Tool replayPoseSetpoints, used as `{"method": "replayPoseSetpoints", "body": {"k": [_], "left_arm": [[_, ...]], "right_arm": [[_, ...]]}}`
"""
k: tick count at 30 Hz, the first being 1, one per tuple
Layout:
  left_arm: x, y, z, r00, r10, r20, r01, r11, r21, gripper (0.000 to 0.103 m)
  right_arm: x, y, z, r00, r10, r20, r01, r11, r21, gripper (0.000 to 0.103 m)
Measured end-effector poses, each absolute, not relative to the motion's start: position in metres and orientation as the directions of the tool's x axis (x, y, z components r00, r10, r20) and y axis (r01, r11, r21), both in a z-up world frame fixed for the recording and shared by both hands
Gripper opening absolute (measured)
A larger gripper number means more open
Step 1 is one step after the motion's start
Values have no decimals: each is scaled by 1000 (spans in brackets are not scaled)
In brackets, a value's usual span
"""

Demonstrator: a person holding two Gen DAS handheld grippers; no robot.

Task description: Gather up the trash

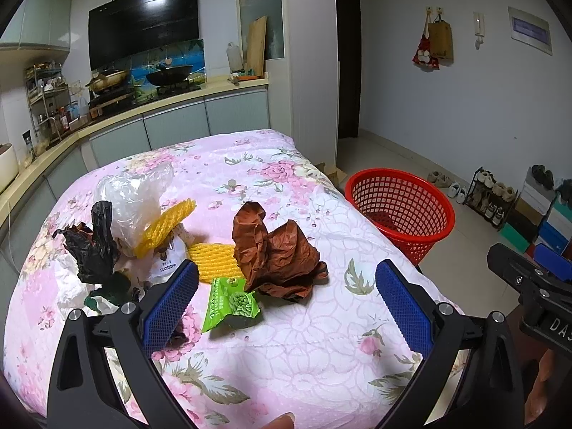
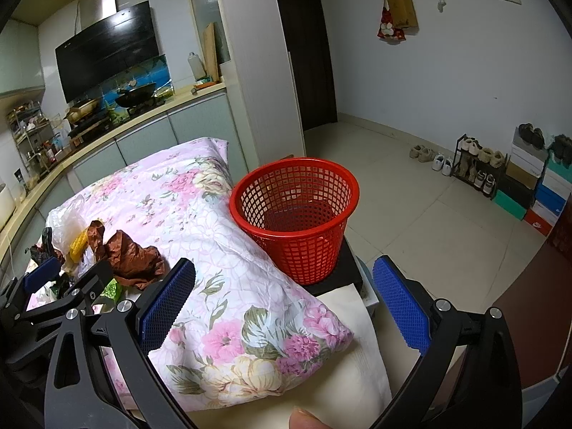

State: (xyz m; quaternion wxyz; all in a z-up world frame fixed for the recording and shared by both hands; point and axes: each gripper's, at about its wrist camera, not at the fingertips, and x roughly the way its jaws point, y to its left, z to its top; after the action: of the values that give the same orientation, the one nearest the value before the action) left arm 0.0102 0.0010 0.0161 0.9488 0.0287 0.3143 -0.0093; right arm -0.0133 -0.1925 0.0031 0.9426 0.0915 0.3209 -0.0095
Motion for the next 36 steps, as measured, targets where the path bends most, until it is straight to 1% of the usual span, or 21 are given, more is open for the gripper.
{"method": "replayPoseSetpoints", "body": {"k": [1,9,12,17,24,28,32,36], "left_arm": [[0,-3,13,806,2,-591,34,998,51,96],[12,2,10,805,7,-594,33,998,58,96],[8,4,8,806,9,-592,35,997,63,96],[12,18,6,798,10,-603,36,997,65,96],[13,62,21,800,15,-600,-4,1000,20,96],[15,100,32,804,85,-588,-90,996,21,96],[17,137,35,789,142,-598,-165,986,17,96],[12,164,33,779,146,-610,-187,982,-5,96]], "right_arm": [[-14,-192,3,795,41,-605,75,984,164,97],[-12,-193,-8,794,81,-603,38,982,183,97],[-12,-188,-11,804,61,-592,37,988,152,97],[-9,-177,-16,792,65,-608,9,993,119,97],[-1,-166,-24,763,128,-633,-48,989,143,97],[7,-163,-26,750,152,-644,-62,985,160,97],[18,-153,-23,737,204,-644,-105,976,189,97],[28,-139,-20,722,253,-644,-160,967,200,97]]}}
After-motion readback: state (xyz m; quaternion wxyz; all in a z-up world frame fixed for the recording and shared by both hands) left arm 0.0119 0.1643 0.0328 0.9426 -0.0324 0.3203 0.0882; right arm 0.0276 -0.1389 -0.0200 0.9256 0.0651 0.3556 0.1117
